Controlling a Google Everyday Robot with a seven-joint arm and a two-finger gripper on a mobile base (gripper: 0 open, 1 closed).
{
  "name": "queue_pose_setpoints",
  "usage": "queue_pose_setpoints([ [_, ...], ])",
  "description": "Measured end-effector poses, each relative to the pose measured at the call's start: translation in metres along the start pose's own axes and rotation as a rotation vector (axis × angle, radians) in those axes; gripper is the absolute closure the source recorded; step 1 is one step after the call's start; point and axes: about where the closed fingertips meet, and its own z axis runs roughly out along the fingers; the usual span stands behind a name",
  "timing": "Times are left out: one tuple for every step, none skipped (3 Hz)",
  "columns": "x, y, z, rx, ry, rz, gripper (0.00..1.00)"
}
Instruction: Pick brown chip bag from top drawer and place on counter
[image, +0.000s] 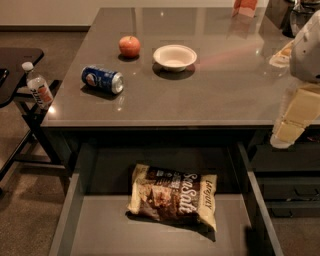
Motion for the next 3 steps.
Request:
queue_pose_setpoints([
  [-0.002,0.002,0.0,0.006,-0.007,-0.006,0.0],
  [-0.01,0.025,0.015,-0.001,-0.067,-0.042,0.0],
  [-0.019,0.061,0.053,-0.022,-0.167,-0.079,0.0],
])
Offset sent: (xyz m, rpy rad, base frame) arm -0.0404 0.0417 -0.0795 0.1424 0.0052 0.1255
